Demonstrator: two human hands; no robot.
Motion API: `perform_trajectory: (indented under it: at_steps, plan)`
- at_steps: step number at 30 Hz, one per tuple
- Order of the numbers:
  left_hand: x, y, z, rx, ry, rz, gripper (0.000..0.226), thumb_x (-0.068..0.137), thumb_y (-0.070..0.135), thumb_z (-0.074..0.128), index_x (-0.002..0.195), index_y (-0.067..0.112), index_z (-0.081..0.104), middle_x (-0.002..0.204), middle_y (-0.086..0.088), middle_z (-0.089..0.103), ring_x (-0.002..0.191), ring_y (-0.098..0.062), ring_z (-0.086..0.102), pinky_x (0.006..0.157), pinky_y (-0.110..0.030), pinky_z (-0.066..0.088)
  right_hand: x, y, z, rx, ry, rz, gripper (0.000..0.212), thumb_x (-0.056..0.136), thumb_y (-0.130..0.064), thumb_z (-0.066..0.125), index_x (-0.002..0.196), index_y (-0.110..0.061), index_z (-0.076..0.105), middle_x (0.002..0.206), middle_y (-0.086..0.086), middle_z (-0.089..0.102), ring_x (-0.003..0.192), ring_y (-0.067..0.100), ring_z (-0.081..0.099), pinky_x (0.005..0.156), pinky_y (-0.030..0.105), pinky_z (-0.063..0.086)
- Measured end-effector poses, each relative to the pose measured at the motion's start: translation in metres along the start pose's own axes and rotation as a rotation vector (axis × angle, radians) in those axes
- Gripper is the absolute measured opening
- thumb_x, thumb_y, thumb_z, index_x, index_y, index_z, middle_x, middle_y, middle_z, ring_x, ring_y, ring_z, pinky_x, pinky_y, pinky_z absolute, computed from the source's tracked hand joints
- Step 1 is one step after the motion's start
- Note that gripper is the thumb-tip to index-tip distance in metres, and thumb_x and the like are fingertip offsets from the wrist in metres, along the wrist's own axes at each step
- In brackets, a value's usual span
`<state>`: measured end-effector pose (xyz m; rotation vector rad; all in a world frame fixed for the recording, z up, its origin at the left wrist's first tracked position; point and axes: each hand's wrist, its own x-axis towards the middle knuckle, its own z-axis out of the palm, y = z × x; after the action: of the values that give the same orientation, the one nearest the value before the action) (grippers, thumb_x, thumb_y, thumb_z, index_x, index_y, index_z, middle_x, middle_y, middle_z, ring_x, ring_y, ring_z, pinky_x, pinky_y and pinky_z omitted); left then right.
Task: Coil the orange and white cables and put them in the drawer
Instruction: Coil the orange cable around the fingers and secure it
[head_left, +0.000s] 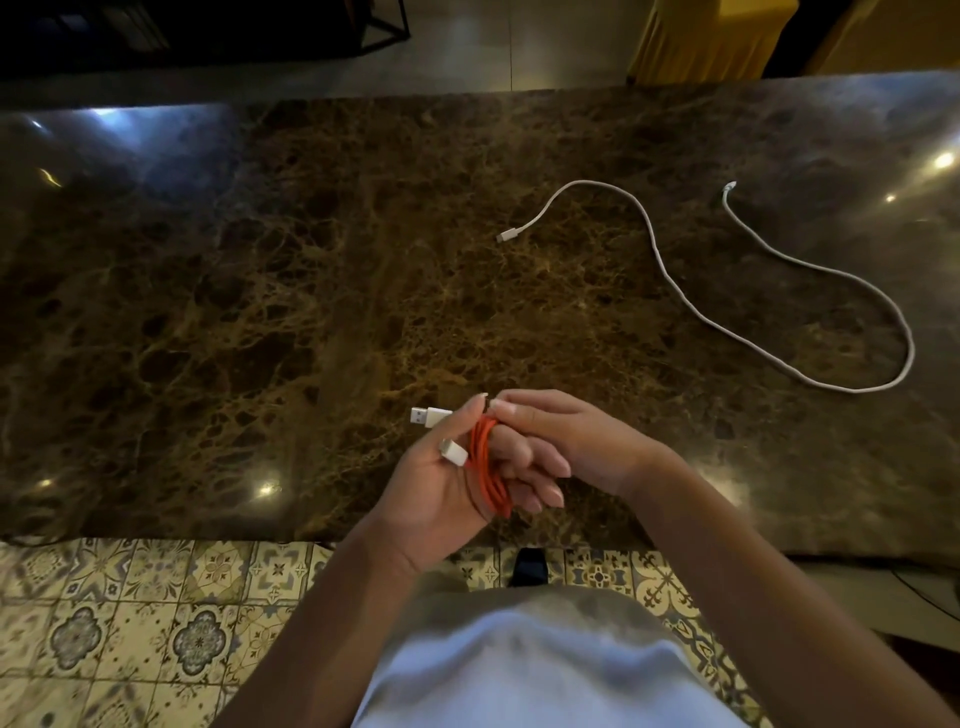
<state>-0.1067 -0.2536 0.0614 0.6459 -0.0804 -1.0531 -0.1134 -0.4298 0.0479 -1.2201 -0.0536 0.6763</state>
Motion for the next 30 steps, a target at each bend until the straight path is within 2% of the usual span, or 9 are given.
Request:
perform_trajectory:
  at_steps: [2,4,7,10,15,17,19,26,30]
  plan:
    - [0.0,0.0,-0.003,-0.022,-0.108,-0.046,0.07,0.108,0.043,0.027,0.104,-0.006,0.076,0.116,-0.03,0.073,0.095,-0.035,0.077,0.081,-0.032,0.063,0.0,0.007,-0.001,0.02,-0.031,-0.013,0.059,0.101,-0.044,0.06,0.1,0.014,0.051,0.075,0.019,0.054,0.059,0.026,0.059,0.058,0.025,0.051]
    - [-0.001,0.001,-0.006,0.0,-0.132,-0.082,0.07,0.109,0.044,0.028,0.106,-0.007,0.076,0.119,-0.03,0.072,0.1,-0.038,0.077,0.083,-0.033,0.064,-0.001,0.013,0.0,0.027,-0.034,-0.05,0.047,0.103,-0.035,0.058,0.097,0.012,0.051,0.069,0.014,0.058,0.054,0.018,0.06,0.056,0.024,0.05]
    - [-0.001,0.009,-0.007,0.091,-0.033,-0.117,0.072,0.108,0.044,0.03,0.083,-0.005,0.077,0.099,-0.028,0.077,0.091,-0.041,0.077,0.081,-0.036,0.065,-0.001,0.013,0.006,0.055,0.017,-0.121,0.024,0.107,-0.014,0.05,0.092,0.006,0.054,0.054,-0.002,0.063,0.044,0.006,0.06,0.054,0.02,0.05]
    - [0.004,0.017,-0.003,0.23,0.116,-0.14,0.074,0.107,0.042,0.032,0.06,-0.001,0.071,0.077,-0.024,0.075,0.076,-0.036,0.078,0.072,-0.034,0.064,0.002,0.011,0.007,0.042,0.073,-0.18,0.03,0.106,-0.01,0.052,0.086,0.013,0.049,0.051,0.011,0.06,0.036,0.014,0.057,0.049,0.024,0.05]
    - [0.019,0.024,-0.002,0.33,0.282,-0.065,0.075,0.105,0.04,0.04,0.038,0.013,0.06,0.043,-0.009,0.06,0.046,-0.025,0.067,0.059,-0.032,0.058,0.005,0.005,0.009,0.001,0.141,-0.229,0.032,0.106,-0.016,0.055,0.095,0.013,0.047,0.06,0.018,0.065,0.044,0.025,0.062,0.055,0.047,0.051]
    - [0.021,0.027,0.0,0.306,0.274,-0.06,0.075,0.104,0.037,0.036,0.034,0.015,0.055,0.041,-0.01,0.06,0.042,-0.025,0.066,0.05,-0.026,0.055,0.005,0.002,0.005,-0.065,0.144,-0.225,0.029,0.106,-0.017,0.055,0.104,0.011,0.05,0.065,0.018,0.068,0.051,0.029,0.065,0.061,0.064,0.046]
    - [0.02,0.03,-0.001,0.289,0.28,-0.079,0.075,0.103,0.035,0.035,0.034,0.011,0.055,0.044,-0.015,0.063,0.042,-0.027,0.067,0.043,-0.025,0.052,0.005,0.001,0.003,-0.114,0.147,-0.216,0.028,0.105,-0.018,0.056,0.105,0.01,0.051,0.067,0.018,0.068,0.054,0.029,0.065,0.063,0.07,0.044]
    - [0.023,0.023,-0.003,0.497,0.63,0.041,0.071,0.111,0.031,0.038,0.046,0.007,0.052,0.047,-0.015,0.059,0.045,-0.029,0.065,0.043,-0.027,0.053,0.014,0.01,0.003,-0.251,0.285,-0.267,0.025,0.106,-0.01,0.055,0.096,0.013,0.053,0.065,0.021,0.062,0.049,0.023,0.059,0.052,0.04,0.047]
    - [0.025,0.022,0.0,0.637,0.746,0.127,0.053,0.112,0.031,0.04,0.069,0.007,0.06,0.052,-0.009,0.06,0.047,-0.024,0.063,0.047,-0.029,0.054,0.018,0.009,0.003,-0.324,0.32,-0.371,0.019,0.106,-0.01,0.057,0.099,0.008,0.055,0.081,0.026,0.067,0.057,0.032,0.061,0.057,0.043,0.053]
